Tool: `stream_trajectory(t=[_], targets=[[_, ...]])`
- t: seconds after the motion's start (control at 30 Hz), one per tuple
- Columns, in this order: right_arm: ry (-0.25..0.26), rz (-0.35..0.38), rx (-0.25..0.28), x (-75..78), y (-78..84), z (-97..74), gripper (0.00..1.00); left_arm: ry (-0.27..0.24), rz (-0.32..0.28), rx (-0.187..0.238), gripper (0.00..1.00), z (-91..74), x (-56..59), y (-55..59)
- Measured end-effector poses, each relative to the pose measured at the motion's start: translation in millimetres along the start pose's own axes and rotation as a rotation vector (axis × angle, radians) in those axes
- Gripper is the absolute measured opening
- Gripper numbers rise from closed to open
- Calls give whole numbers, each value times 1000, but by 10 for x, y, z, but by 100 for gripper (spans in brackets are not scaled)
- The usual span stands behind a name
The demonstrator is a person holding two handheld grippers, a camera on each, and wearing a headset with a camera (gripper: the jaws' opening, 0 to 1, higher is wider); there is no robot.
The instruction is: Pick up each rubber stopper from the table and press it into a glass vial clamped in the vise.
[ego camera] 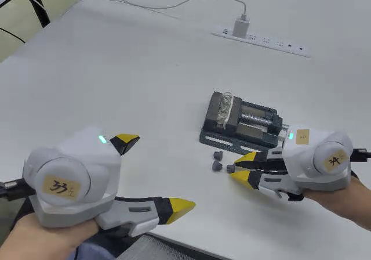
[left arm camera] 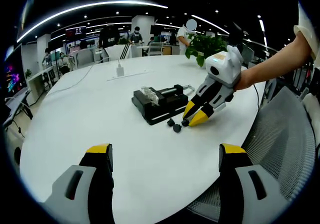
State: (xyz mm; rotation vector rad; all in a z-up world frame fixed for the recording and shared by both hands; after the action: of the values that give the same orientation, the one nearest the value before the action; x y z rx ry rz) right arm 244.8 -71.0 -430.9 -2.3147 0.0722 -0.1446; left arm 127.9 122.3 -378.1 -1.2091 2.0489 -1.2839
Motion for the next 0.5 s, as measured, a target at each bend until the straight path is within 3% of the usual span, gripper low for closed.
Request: stream_trajectory(t=[0.2, 0.33, 0.5], targets=[[6, -4, -2, -9, -8, -71, 8, 10, 13, -9, 84, 24, 23, -10], [13, -40, -22, -36, -12, -168, 8, 30, 31, -17, 82, 63, 56, -32], [2, -29, -29, -72, -14, -313, 9, 57, 53, -22, 80, 133, 101, -76]])
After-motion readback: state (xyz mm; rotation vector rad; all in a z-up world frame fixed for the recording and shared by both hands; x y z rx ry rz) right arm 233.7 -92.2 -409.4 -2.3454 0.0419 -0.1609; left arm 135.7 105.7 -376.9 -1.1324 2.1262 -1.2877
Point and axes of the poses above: the centre of the closed fingertips' face, and the gripper's own axes: z roughly forward along the fingers, x roughly to its right, y roughly out of its underside, the point moved 8 cm from there along -z, roughly backward along the fingers, and after that the axes turned 3 degrees about y, right-handed, at the moved point
